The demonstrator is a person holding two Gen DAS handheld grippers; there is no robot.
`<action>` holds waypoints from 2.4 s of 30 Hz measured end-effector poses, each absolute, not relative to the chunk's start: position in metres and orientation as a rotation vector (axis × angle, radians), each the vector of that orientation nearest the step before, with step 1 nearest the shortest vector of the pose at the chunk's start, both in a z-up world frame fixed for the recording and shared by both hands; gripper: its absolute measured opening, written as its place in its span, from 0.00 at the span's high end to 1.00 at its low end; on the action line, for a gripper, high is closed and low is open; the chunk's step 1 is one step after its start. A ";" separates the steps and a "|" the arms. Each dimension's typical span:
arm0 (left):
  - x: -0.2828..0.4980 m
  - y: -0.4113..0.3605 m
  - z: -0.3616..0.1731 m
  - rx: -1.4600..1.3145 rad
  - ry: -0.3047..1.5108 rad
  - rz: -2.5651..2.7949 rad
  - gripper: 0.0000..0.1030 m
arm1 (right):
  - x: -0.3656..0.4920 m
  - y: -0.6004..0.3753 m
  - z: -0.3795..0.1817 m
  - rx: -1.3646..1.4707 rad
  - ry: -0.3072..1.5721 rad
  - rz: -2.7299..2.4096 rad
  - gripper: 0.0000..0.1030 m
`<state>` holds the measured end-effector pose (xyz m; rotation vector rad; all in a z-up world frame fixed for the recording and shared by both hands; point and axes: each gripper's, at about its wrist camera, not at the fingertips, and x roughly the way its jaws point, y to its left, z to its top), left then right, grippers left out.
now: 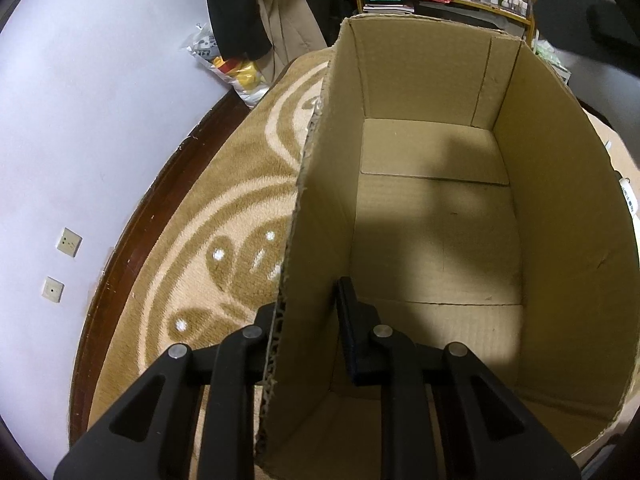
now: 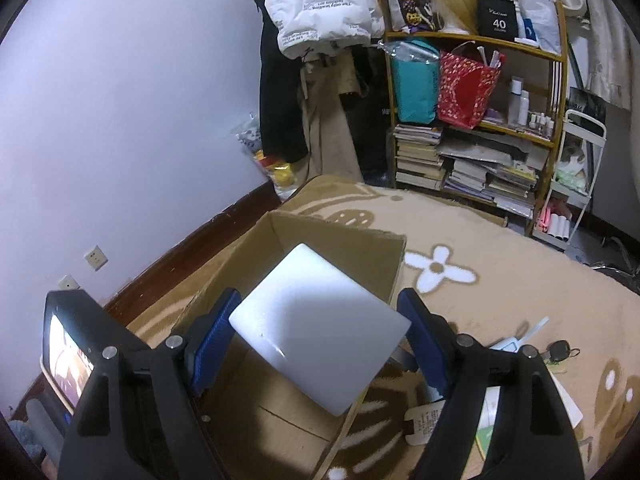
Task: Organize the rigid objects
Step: 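Carry the charger over the box and open the right gripper inside, then move the right gripper back to the items beside the white tube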
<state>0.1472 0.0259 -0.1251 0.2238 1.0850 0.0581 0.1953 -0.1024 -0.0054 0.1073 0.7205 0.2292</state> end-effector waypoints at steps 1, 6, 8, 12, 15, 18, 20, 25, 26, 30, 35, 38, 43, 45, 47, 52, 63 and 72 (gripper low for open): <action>0.147 0.026 -0.125 0.225 1.085 0.058 0.82 | 0.195 -0.102 -0.007 0.105 0.723 0.225 0.18; 0.147 0.025 -0.125 0.229 1.082 0.059 0.82 | 0.196 -0.102 -0.014 0.091 0.756 0.206 0.18; 0.147 0.024 -0.126 0.230 1.082 0.057 0.82 | 0.190 -0.103 -0.009 0.086 0.720 0.211 0.18; 0.146 0.022 -0.127 0.229 1.089 0.051 0.82 | 0.187 -0.106 0.000 0.080 0.696 0.188 0.10; 0.147 0.023 -0.127 0.227 1.091 0.060 0.82 | 0.184 -0.113 0.003 0.057 0.691 0.133 0.01; 0.147 0.024 -0.126 0.227 1.090 0.060 0.82 | 0.181 -0.125 0.003 0.059 0.701 0.099 0.00; 0.147 0.023 -0.126 0.237 1.087 0.061 0.82 | 0.178 -0.136 0.002 0.068 0.717 0.071 0.00; 0.146 0.022 -0.126 0.238 1.088 0.060 0.82 | 0.165 -0.165 -0.004 0.089 0.738 0.004 0.00; 0.146 0.022 -0.126 0.241 1.088 0.061 0.82 | 0.163 -0.173 -0.006 0.095 0.744 -0.021 0.00; 0.145 0.021 -0.127 0.242 1.088 0.061 0.82 | 0.157 -0.202 -0.020 0.160 0.779 -0.079 0.00; 0.145 0.022 -0.127 0.245 1.087 0.062 0.81 | 0.153 -0.228 -0.040 0.230 0.819 -0.104 0.00; 0.145 0.021 -0.127 0.244 1.088 0.062 0.81 | 0.151 -0.241 -0.051 0.279 0.834 -0.131 0.00; 0.145 0.022 -0.127 0.246 1.088 0.062 0.81 | 0.151 -0.248 -0.067 0.270 0.863 -0.154 0.00; 0.145 0.021 -0.127 0.246 1.088 0.062 0.81 | 0.154 -0.250 -0.071 0.268 0.869 -0.160 0.00; 0.145 0.021 -0.127 0.246 1.088 0.063 0.81 | 0.156 -0.252 -0.074 0.267 0.874 -0.167 0.00; 0.145 0.022 -0.127 0.247 1.088 0.063 0.81 | 0.163 -0.258 -0.083 0.271 0.878 -0.172 0.00; 0.145 0.022 -0.127 0.251 1.088 0.064 0.80 | 0.175 -0.263 -0.105 0.276 0.905 -0.191 0.03; 0.146 0.021 -0.127 0.255 1.091 0.066 0.80 | 0.175 -0.267 -0.110 0.284 0.851 -0.200 0.03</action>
